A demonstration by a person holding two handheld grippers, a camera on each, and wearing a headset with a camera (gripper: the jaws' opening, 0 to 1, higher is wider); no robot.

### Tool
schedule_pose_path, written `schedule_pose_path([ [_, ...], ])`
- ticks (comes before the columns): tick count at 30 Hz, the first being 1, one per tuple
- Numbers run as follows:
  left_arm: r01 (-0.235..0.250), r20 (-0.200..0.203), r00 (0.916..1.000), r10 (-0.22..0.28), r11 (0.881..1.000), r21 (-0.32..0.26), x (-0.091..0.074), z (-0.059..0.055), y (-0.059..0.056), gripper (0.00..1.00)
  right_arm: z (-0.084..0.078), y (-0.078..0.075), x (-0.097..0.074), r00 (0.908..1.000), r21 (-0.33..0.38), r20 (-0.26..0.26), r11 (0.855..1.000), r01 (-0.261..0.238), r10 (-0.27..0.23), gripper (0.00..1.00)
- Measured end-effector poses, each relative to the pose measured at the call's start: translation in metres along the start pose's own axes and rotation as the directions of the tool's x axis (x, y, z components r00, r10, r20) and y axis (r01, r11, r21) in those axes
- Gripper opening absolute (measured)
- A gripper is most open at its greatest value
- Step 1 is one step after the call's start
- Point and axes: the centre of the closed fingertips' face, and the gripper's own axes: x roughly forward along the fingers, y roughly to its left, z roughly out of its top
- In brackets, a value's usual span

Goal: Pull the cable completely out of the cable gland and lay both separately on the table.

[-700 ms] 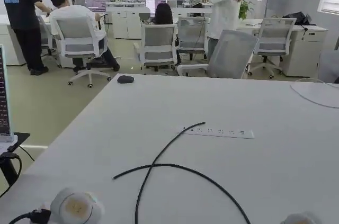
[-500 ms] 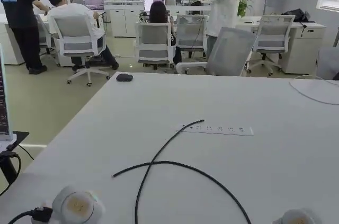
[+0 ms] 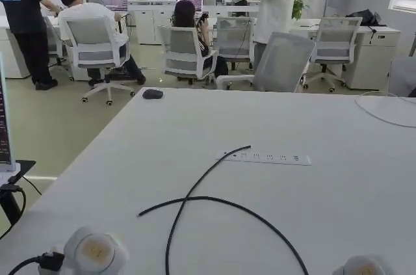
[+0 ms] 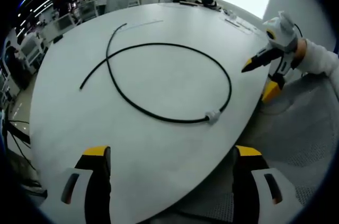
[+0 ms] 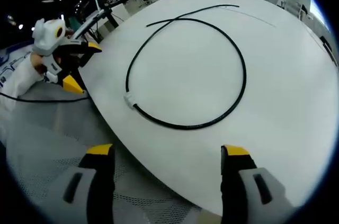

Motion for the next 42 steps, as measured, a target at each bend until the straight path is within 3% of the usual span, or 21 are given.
schedule_pose_path([
  [11, 0.004, 0.005, 1.0000, -0.004, 1.000, -0.002, -0.001, 0.001, -0.001, 0.94, 0.003, 0.001, 0.000, 1.0000, -0.012, 0.005, 1.000, 0.002, -0.002, 0.82],
  [24, 0.008, 0.022, 0.9997, -0.008, 1.000, 0.001, -0.004, 0.006, -0.001, 0.92, 0.018, 0.007, -0.001, 0.9985, -0.059, 0.055, 0.998, 0.008, -0.005, 0.71],
  [30, 0.008, 0.026, 0.9996, -0.008, 1.000, 0.002, -0.005, 0.007, -0.001, 0.91, 0.031, 0.021, 0.003, 0.9957, -0.102, 0.085, 0.994, -0.026, 0.035, 0.63],
  [35, 0.010, 0.029, 0.9995, -0.010, 1.000, 0.003, -0.005, 0.007, -0.001, 0.89, 0.043, 0.040, 0.012, 0.9934, -0.221, 0.091, 0.974, -0.048, 0.070, 0.55],
  [38, 0.010, 0.034, 0.9994, -0.010, 1.000, 0.003, -0.005, 0.008, -0.001, 0.89, 0.050, 0.055, 0.018, 0.9882, -0.316, 0.101, 0.946, -0.078, 0.116, 0.53],
  [40, 0.011, 0.039, 0.9992, -0.011, 1.000, 0.002, -0.006, 0.008, -0.001, 0.88, 0.055, 0.061, 0.020, 0.9849, -0.334, 0.113, 0.938, -0.087, 0.131, 0.53],
  [42, 0.010, 0.044, 0.9990, -0.010, 1.000, 0.001, -0.006, 0.009, -0.001, 0.88, 0.058, 0.064, 0.022, 0.9827, -0.377, 0.115, 0.922, -0.092, 0.145, 0.52],
])
